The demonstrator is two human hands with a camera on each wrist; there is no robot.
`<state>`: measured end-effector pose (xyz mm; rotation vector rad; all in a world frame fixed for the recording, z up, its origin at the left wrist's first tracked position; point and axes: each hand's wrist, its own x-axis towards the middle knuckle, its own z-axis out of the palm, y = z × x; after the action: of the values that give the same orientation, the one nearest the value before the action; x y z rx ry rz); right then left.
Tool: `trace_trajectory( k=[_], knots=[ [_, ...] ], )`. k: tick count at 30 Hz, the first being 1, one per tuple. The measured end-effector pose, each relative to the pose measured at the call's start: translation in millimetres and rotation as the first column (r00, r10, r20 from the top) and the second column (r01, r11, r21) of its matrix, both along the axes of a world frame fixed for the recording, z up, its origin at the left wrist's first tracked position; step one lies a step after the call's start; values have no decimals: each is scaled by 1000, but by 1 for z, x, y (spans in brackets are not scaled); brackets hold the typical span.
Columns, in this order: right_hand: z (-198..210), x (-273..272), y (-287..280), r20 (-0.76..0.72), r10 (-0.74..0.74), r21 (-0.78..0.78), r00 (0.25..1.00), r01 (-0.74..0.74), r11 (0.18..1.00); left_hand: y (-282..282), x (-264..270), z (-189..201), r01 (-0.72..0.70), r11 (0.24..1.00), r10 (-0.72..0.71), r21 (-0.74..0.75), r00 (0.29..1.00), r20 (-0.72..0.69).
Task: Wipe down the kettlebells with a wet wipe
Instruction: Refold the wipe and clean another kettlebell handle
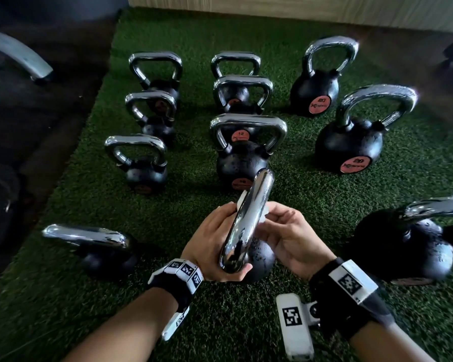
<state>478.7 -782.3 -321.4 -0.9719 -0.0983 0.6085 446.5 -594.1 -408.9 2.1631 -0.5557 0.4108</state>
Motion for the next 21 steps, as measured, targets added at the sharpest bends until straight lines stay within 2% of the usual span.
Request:
trace_trajectory(
  k=[3, 6, 10, 12, 15, 17, 19, 21],
  knots=[
    [-2, -1, 4, 52, -82, -19, 995, 83, 996, 1, 0, -1, -6, 1000, 5, 19, 1000, 21],
    [-4, 2, 8, 184, -222, -175, 958, 254, 951, 1, 0, 1, -18, 999, 17, 43, 999, 34],
    [-4, 9, 12, 325, -385, -301, 864, 480, 824, 0, -1, 3, -14, 999, 10, 44, 997, 77],
    [-5, 5, 13, 410, -396, -368, 822, 546, 752, -1, -1, 5, -12, 998, 7, 56, 996, 86],
    [-4, 5, 13, 585, -351, -470, 731, 658, 588, -1, -1, 6, 2, 999, -6, 53, 997, 80],
    [1, 13, 14, 642, -347, -494, 684, 715, 495, 0, -2, 6, 11, 999, -15, 46, 997, 73],
    [6, 22, 16, 640, -360, -531, 678, 730, 430, 1, -3, 5, 3, 998, -6, 61, 998, 55],
    [10, 26, 18, 612, -361, -574, 704, 709, 410, 2, -2, 3, -7, 997, 4, 82, 999, 42]
  ],
)
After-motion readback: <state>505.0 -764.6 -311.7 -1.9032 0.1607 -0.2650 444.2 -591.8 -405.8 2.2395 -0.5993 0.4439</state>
